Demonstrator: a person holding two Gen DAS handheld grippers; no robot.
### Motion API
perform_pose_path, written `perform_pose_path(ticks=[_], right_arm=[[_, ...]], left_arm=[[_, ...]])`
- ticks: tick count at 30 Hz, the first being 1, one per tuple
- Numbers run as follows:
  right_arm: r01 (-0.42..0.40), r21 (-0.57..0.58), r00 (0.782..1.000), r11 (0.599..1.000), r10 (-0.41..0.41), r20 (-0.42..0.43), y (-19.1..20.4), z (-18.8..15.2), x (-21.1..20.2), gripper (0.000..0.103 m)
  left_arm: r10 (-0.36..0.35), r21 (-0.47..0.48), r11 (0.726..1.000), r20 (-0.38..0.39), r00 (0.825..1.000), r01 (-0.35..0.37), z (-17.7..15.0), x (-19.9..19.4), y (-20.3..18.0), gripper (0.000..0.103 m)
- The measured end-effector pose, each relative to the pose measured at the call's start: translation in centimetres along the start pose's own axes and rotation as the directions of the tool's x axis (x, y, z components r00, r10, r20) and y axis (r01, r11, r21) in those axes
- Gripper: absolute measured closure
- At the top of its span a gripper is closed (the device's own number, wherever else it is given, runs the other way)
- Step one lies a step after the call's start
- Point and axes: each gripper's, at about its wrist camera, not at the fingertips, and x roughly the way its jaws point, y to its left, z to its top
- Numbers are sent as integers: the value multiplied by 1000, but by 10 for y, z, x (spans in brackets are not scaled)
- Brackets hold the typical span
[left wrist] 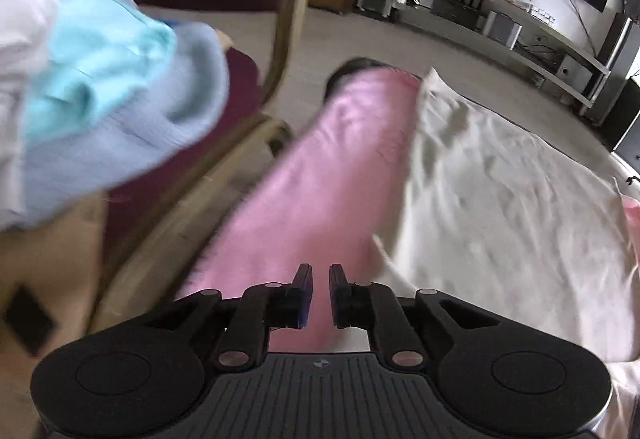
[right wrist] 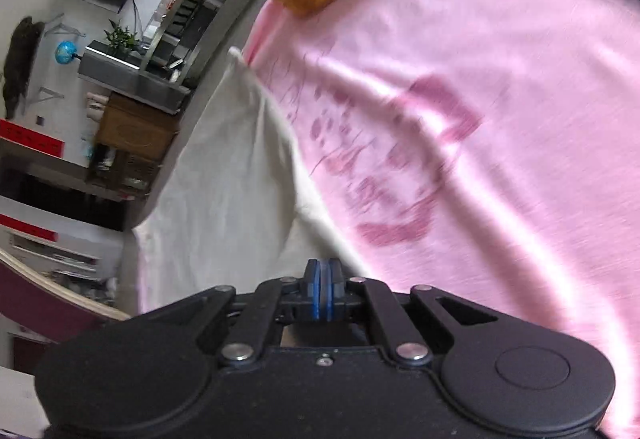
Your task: Fold clothes
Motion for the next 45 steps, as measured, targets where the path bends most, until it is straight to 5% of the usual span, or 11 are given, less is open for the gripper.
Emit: perform_pose_path(ticks=[4,11,15,16,18,21,24,29,34,41,45], right_arm=[[72,-147,997,987,-68,36,17,-6,-27,89],[-76,-392,990,917,22,-139,61,-39,-20,88],[-75,-367,980,927,1,-199,61,-49,-3,89],[-48,-359,983,932,-20,-183,59,-47,-8,99],[6,-340,987,940,-61,-151,55,-44,-16,101],[86,-309,987,947,-124,-105,48,-39,-28,100],[158,-286,981,945,-182,-61,43,-36,-42,88],[158,-429,984,890,-176,-2,45,-57,-83,83],[171,-507,984,845,-170,47,50,-74,-87,83],[-39,-569,997,822,-6,-77,73,-90,-43,83],[50,-681,988,731,-135,-72,79,-111,-16,86]], left_arm=[[-41,72,997,-4,999,42,-3,-24,-1,93],[-151,234,955,-137,979,180,-34,-6,-33,87],[-123,255,956,-104,987,146,-34,3,-35,80],[-116,245,960,-105,988,138,-32,4,-33,80],[-42,238,969,-82,996,60,-27,2,-28,82],[129,299,946,8,992,-125,-22,-11,-21,90],[55,279,959,-34,998,-44,-24,-35,-6,86],[-12,334,941,-115,993,50,-58,-57,-1,83],[-25,345,937,-110,994,62,-76,-57,-3,84],[-39,425,903,-53,998,58,-85,-44,-25,85],[21,510,860,-46,999,5,-96,-39,-32,84]])
